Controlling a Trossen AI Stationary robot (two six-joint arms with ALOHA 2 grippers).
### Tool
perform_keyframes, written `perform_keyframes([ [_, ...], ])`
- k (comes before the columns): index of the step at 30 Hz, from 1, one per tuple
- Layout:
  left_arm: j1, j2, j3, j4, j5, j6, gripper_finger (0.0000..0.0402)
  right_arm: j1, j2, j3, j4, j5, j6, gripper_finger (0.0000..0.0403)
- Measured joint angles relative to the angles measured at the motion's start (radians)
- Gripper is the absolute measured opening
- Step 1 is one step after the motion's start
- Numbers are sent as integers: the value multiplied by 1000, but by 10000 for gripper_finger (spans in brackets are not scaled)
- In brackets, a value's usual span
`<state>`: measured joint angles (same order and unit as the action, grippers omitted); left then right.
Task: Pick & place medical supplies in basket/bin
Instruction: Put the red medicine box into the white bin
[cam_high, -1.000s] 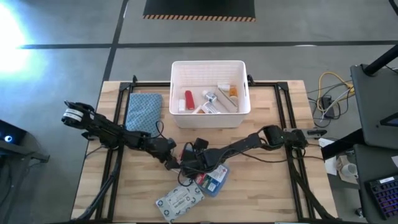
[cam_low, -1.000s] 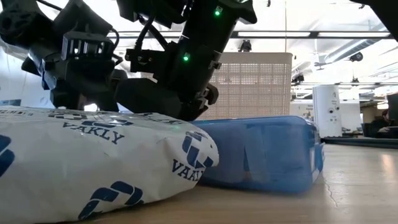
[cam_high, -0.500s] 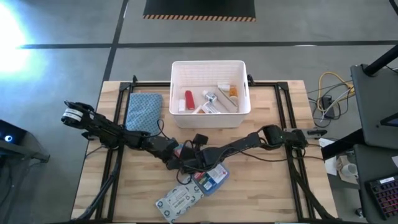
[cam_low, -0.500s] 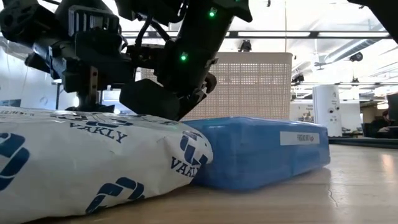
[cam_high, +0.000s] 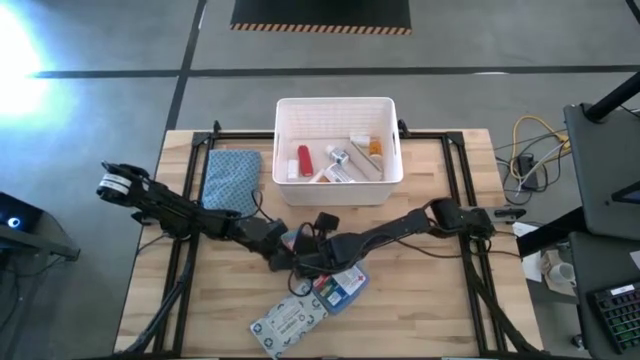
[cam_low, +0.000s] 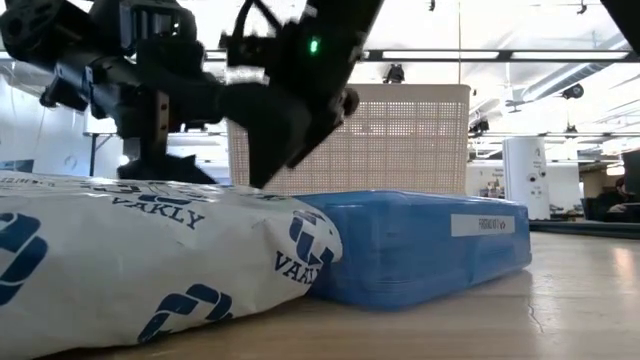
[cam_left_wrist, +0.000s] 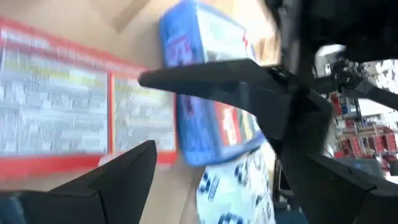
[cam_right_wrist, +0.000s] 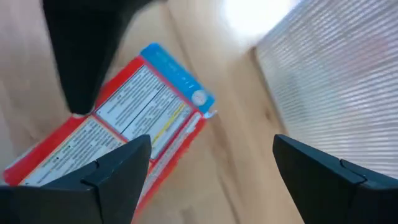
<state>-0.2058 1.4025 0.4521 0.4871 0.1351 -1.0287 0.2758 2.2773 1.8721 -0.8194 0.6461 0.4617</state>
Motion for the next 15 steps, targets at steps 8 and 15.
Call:
perform_keyframes([
  [8,-34,-5,-9,-145,-68,-94,322,-80,-113,-27,-17,-279,-24,327],
  [15,-156,-2,-23,-147,-279,-333,322,-192,-118,-111,70,-573,66,327],
])
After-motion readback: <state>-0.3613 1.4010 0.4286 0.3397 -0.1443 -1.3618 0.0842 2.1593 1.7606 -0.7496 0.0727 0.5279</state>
